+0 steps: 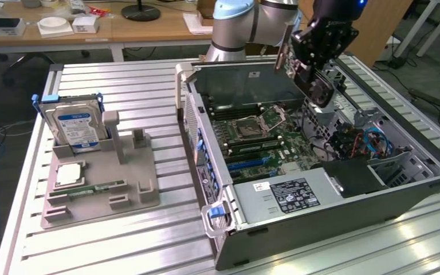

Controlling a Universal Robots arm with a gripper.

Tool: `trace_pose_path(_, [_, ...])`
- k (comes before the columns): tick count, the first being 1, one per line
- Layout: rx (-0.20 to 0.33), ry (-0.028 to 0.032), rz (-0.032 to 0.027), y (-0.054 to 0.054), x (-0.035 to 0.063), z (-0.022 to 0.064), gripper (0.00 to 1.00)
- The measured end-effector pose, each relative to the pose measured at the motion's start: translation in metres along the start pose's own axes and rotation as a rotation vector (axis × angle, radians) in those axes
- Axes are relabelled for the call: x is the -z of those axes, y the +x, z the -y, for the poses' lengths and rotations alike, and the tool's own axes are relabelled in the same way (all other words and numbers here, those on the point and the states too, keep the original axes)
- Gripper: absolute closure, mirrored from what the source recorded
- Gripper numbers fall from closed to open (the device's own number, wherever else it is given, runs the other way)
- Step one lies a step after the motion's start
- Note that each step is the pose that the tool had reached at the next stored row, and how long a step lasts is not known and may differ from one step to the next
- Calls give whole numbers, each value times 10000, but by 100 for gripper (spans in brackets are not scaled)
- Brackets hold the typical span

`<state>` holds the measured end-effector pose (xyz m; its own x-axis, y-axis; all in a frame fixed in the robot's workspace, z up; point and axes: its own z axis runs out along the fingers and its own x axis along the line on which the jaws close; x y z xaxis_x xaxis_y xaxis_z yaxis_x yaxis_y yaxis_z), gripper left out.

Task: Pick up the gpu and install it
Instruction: 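Insert the gpu into the slot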

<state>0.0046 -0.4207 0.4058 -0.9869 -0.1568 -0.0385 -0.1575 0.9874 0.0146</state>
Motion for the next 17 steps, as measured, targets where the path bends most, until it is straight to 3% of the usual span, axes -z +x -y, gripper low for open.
trace_pose_path(17, [3272, -125, -49, 1, -12, 0, 74])
